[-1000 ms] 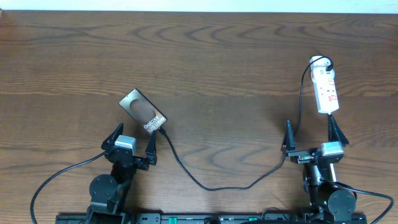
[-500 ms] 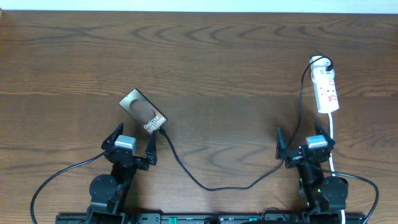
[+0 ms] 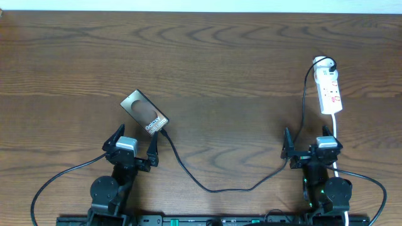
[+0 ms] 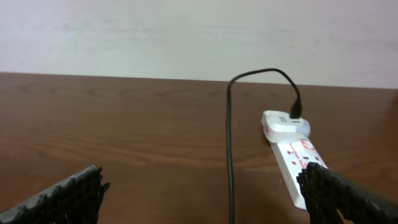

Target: Plug charger to phone and switch on socket

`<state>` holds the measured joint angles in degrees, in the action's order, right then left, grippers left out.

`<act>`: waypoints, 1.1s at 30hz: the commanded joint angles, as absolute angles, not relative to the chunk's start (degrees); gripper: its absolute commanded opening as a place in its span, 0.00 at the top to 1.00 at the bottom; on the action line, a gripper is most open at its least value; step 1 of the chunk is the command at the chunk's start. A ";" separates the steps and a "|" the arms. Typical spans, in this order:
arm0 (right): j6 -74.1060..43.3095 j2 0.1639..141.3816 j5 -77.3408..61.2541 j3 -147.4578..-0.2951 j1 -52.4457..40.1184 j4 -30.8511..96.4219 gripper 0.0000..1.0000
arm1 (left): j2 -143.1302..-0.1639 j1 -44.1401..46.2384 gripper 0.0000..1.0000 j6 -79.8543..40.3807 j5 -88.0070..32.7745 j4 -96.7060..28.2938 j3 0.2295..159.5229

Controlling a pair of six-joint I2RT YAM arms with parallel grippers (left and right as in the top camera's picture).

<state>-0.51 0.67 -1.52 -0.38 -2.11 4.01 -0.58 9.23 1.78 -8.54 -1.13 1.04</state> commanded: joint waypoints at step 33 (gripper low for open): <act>-2.72 0.27 0.45 -0.30 -1.54 4.49 0.01 | -0.23 9.45 0.10 2.55 -10.46 -3.38 0.30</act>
